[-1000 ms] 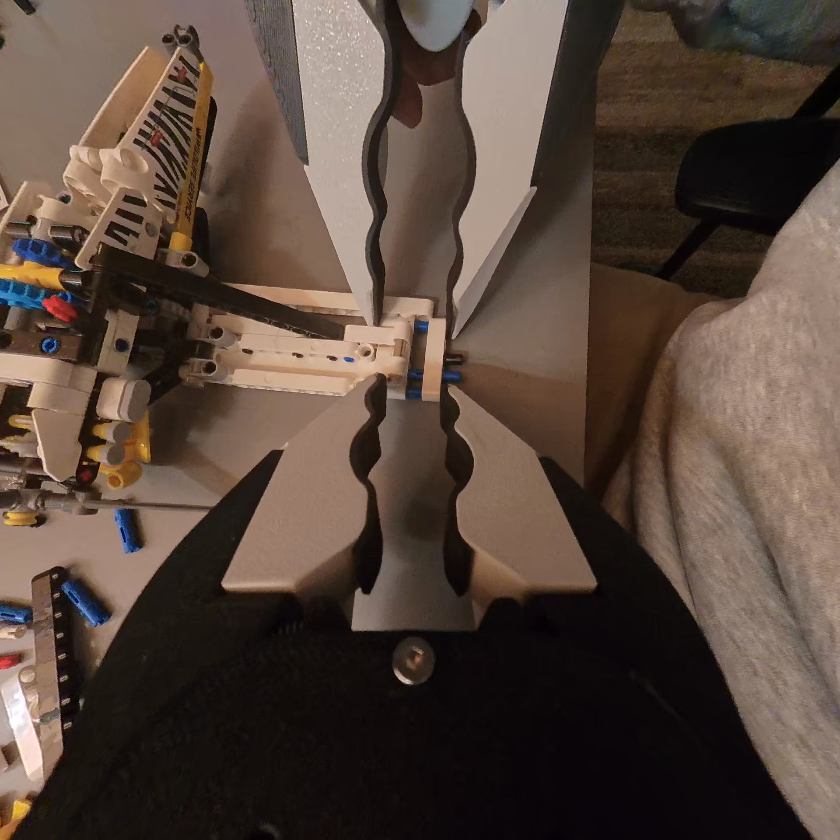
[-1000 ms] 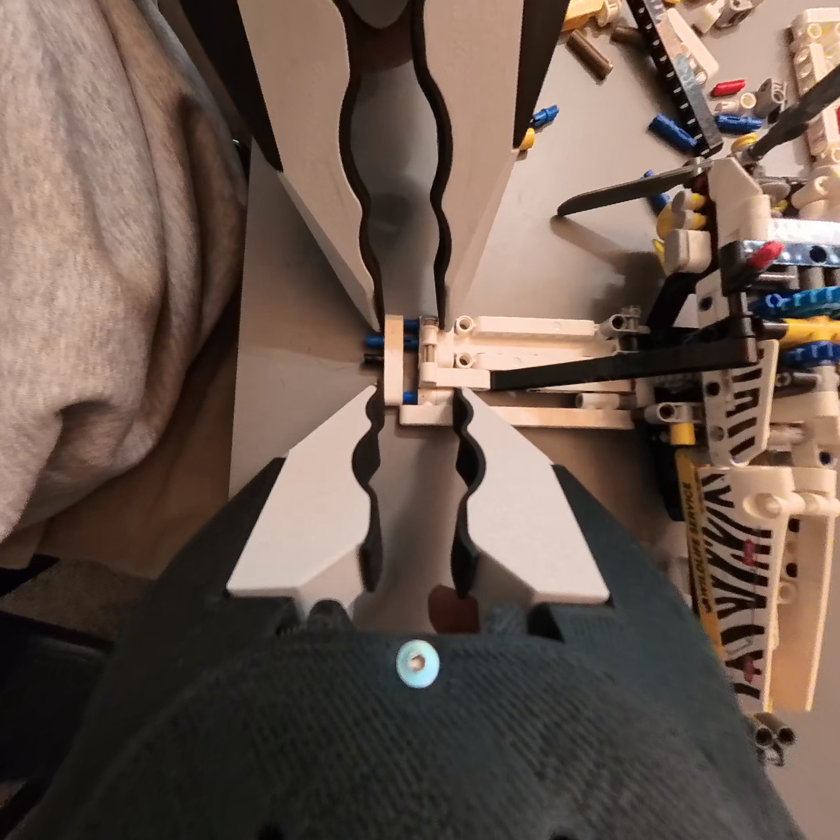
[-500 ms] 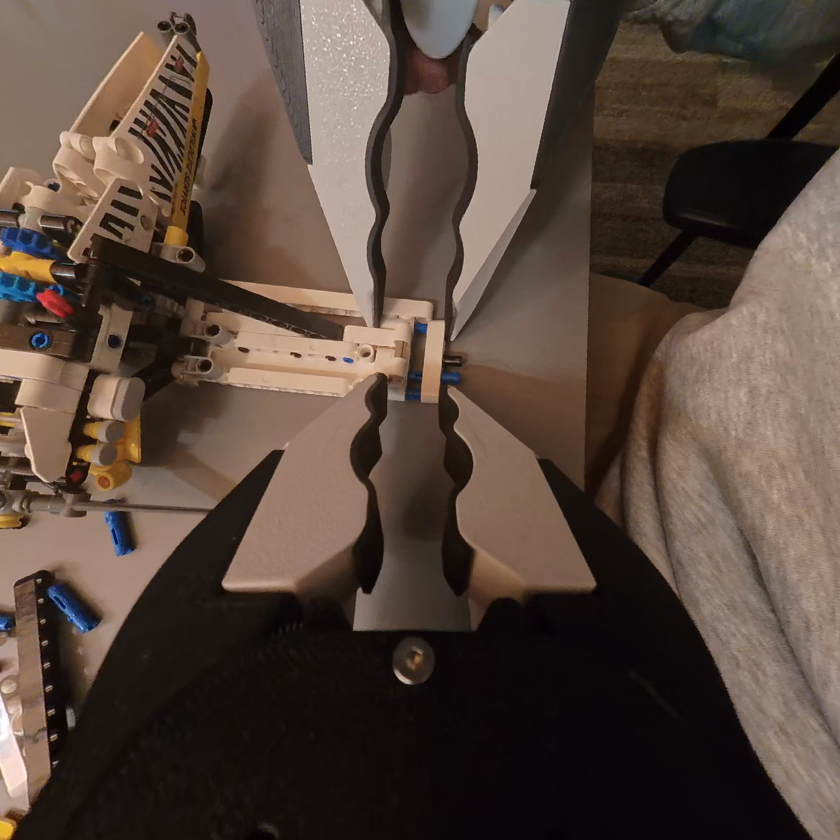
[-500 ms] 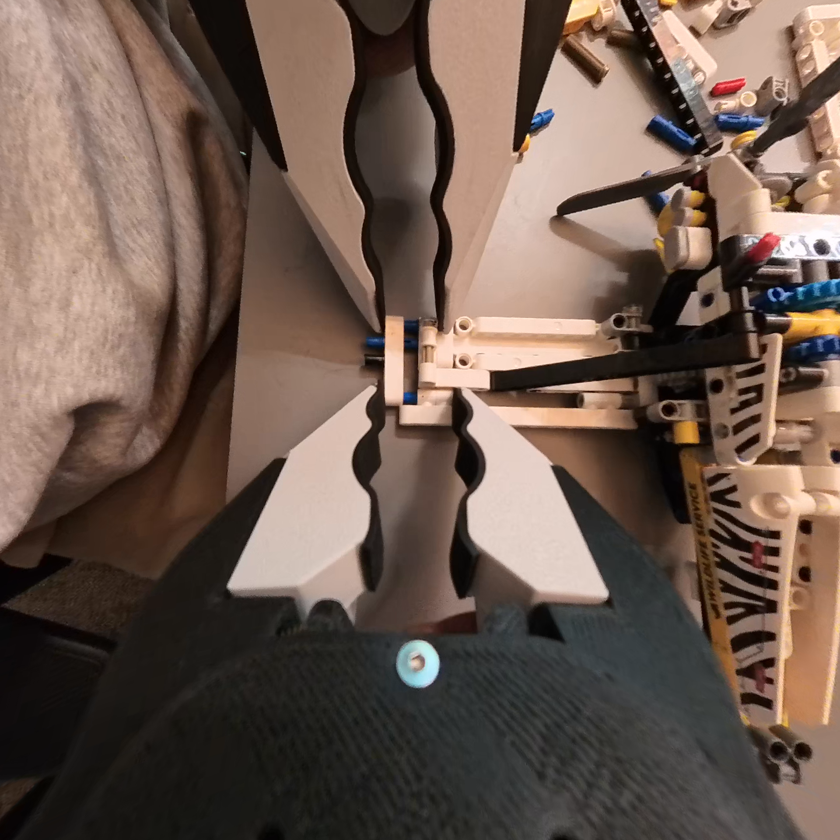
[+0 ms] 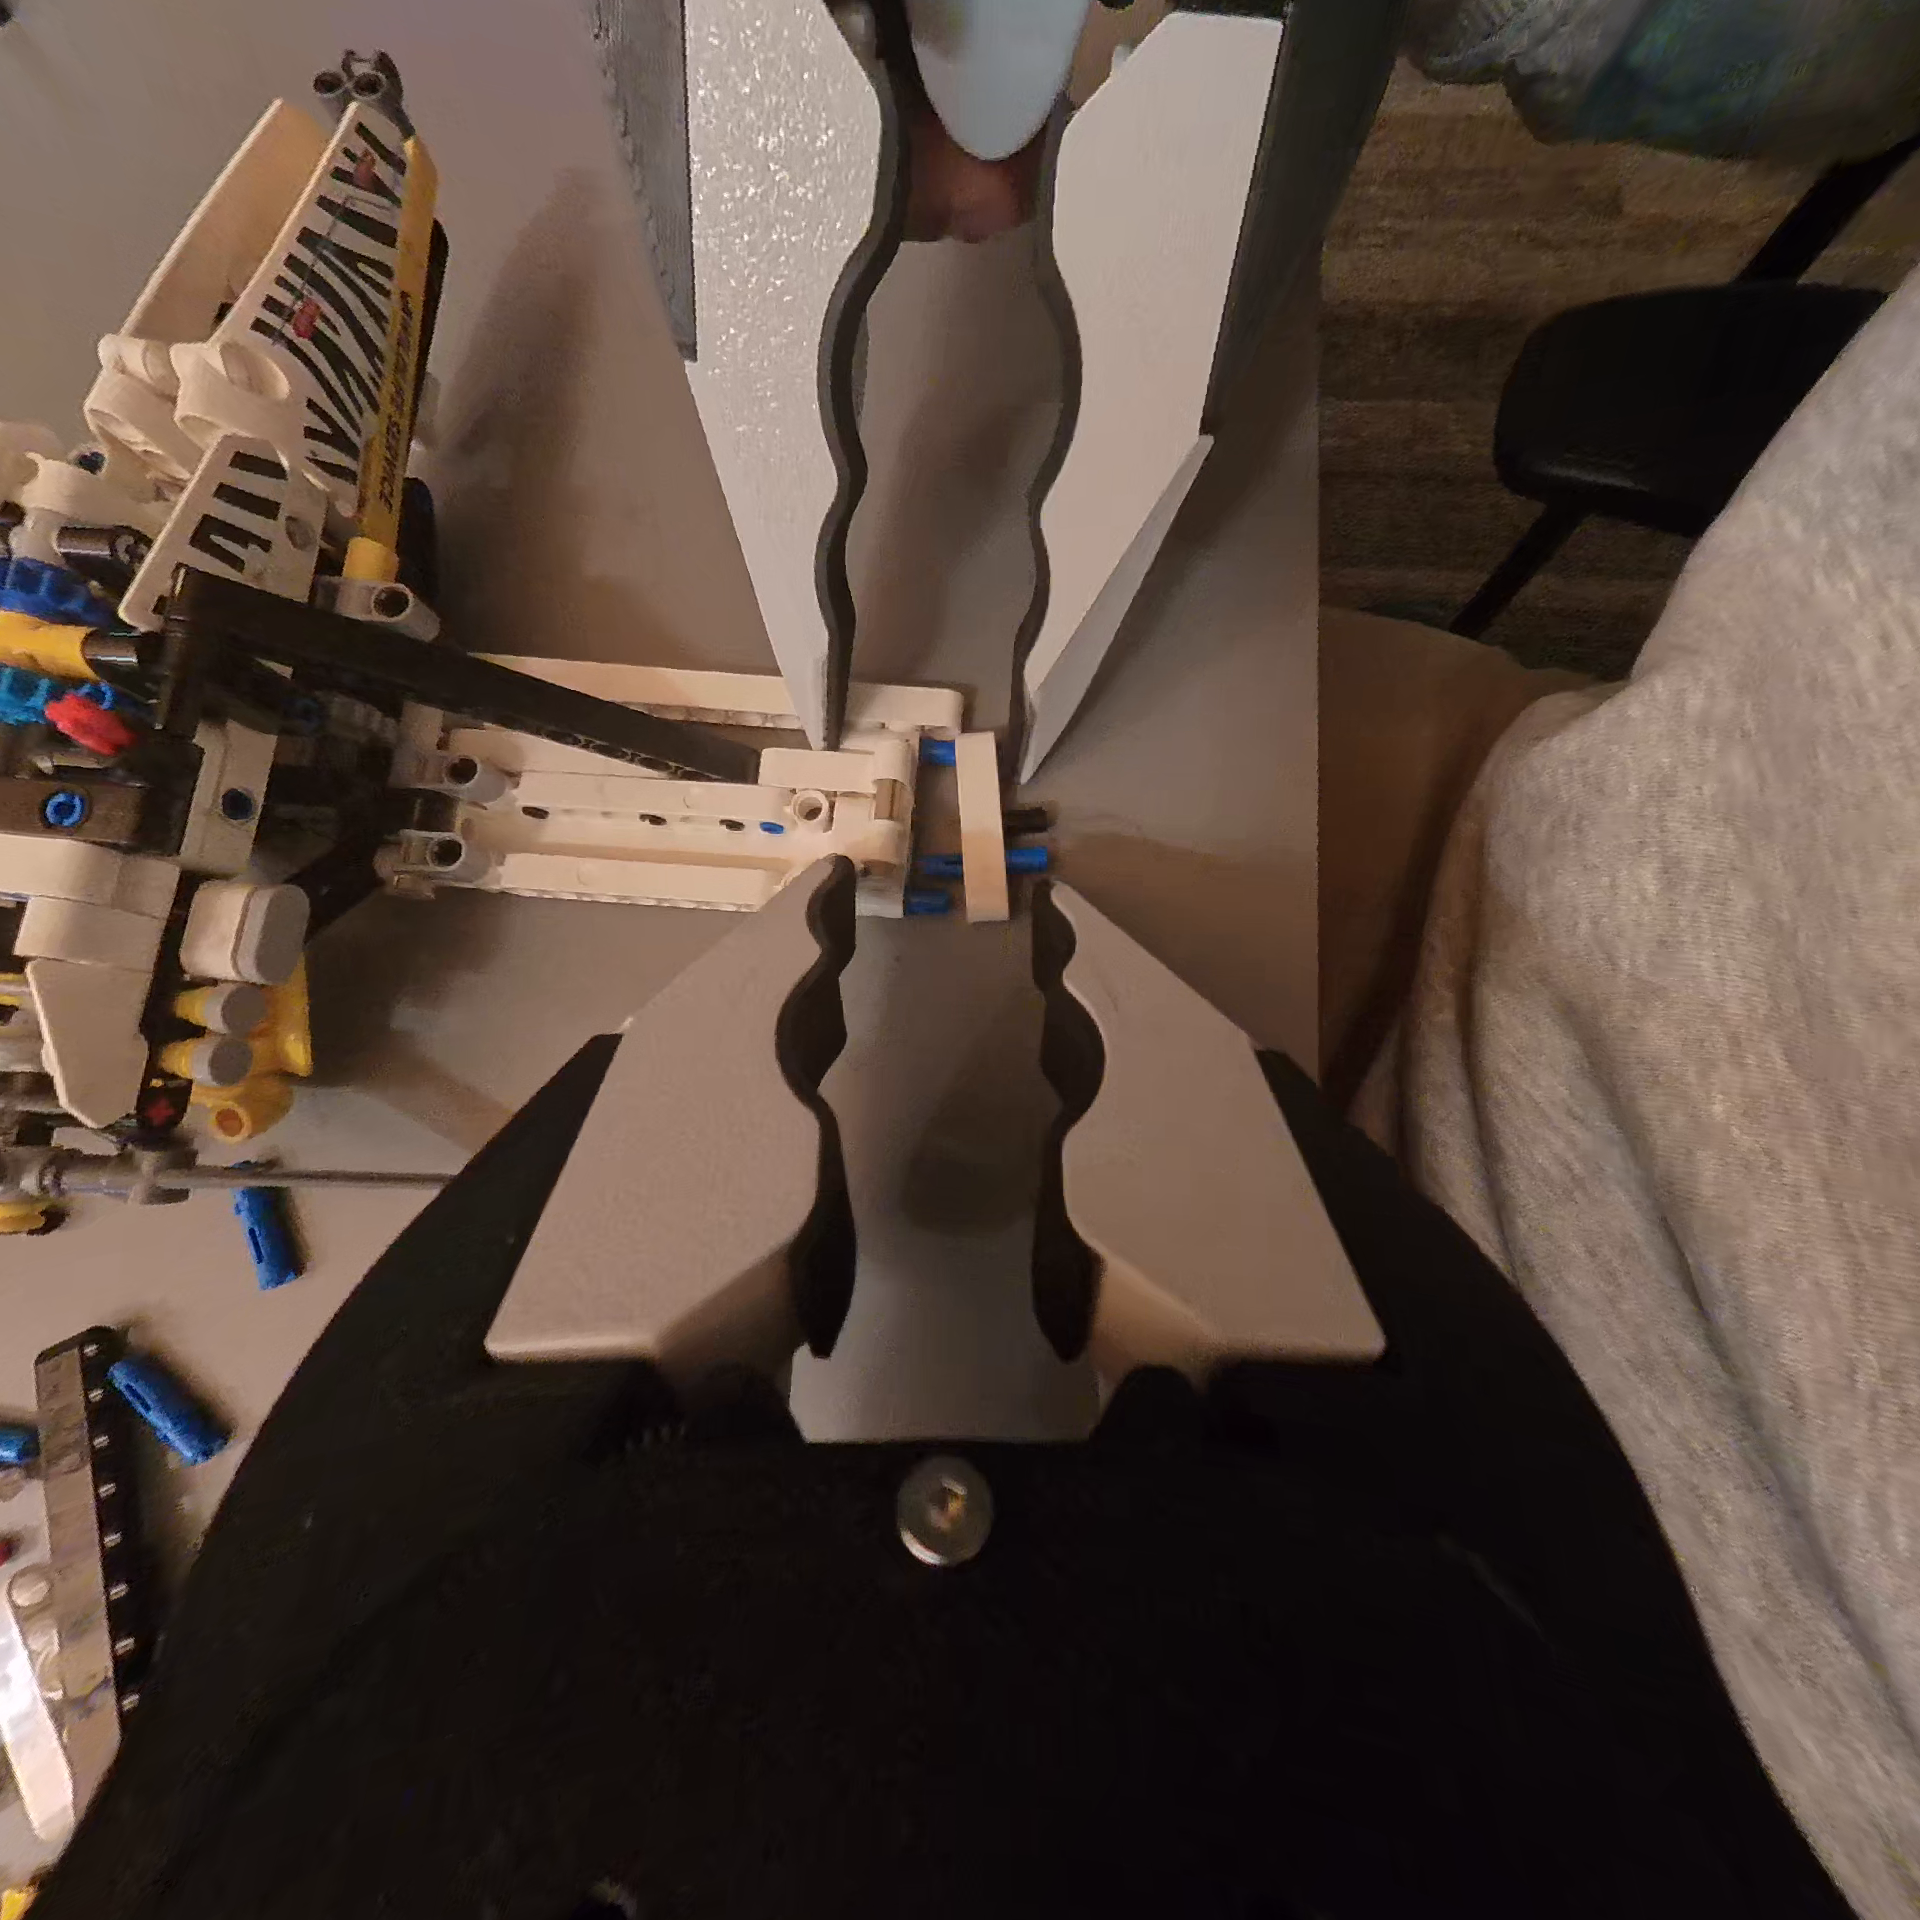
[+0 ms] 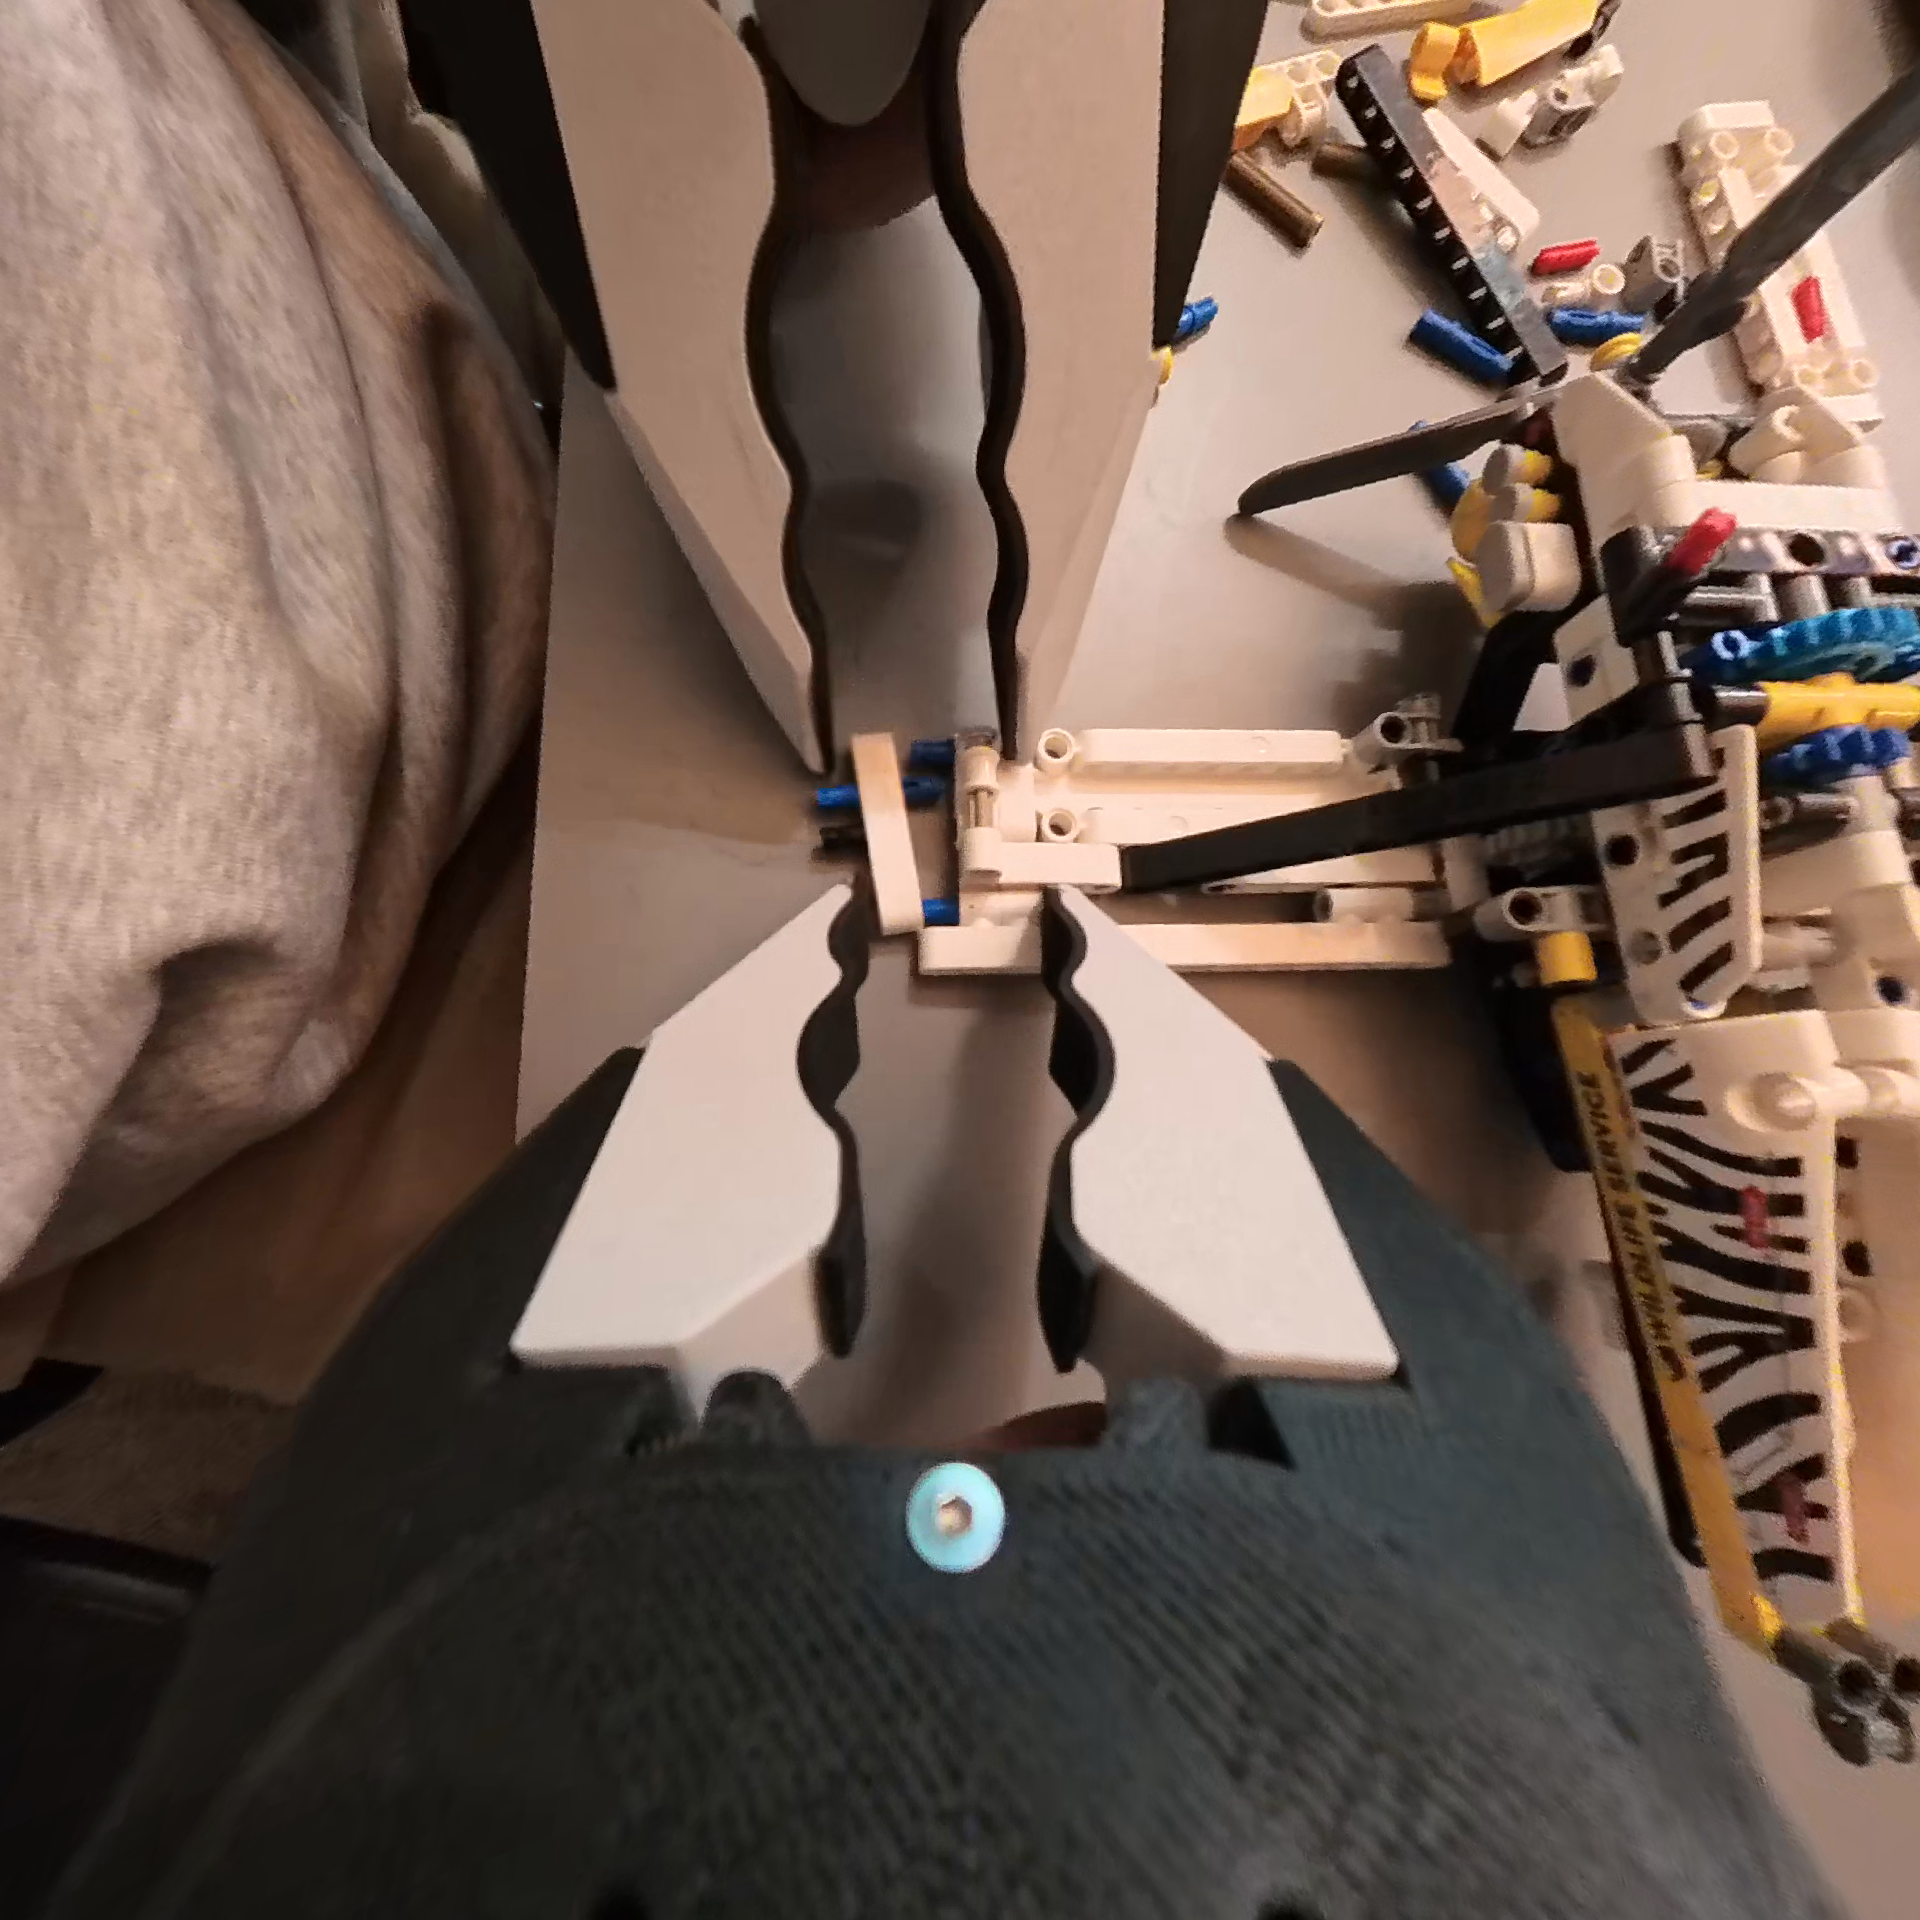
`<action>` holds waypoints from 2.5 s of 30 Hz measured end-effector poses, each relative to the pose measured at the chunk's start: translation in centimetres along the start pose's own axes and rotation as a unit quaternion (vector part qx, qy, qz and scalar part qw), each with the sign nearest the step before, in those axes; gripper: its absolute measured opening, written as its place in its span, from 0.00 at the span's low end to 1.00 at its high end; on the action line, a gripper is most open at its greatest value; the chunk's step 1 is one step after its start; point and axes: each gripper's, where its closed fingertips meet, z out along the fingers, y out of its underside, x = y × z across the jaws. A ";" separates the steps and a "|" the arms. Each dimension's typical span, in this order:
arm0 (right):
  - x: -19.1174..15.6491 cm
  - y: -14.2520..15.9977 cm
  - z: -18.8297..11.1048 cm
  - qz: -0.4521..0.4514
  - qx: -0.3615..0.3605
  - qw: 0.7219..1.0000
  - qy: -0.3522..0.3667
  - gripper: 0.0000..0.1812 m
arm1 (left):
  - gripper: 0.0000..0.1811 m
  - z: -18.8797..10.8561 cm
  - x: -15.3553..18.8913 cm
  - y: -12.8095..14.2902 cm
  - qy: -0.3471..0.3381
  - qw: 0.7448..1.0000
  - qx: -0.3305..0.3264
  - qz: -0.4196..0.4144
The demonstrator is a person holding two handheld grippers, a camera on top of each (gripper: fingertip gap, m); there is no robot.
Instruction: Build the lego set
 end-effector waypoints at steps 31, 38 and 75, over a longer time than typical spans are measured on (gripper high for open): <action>0.1 0.0 0.0 -0.009 -0.019 1.000 -0.013 0.17 | 0.12 -0.1 -0.4 0.0 -0.003 1.000 0.001 -0.015; 0.0 0.0 0.0 -0.010 -0.017 1.000 -0.012 0.17 | 0.12 -0.2 -0.5 0.1 0.006 1.000 0.002 -0.011; 0.0 0.2 0.0 -0.015 -0.025 0.999 -0.040 0.16 | 0.18 -0.5 -0.9 0.4 -0.019 1.000 -0.003 -0.008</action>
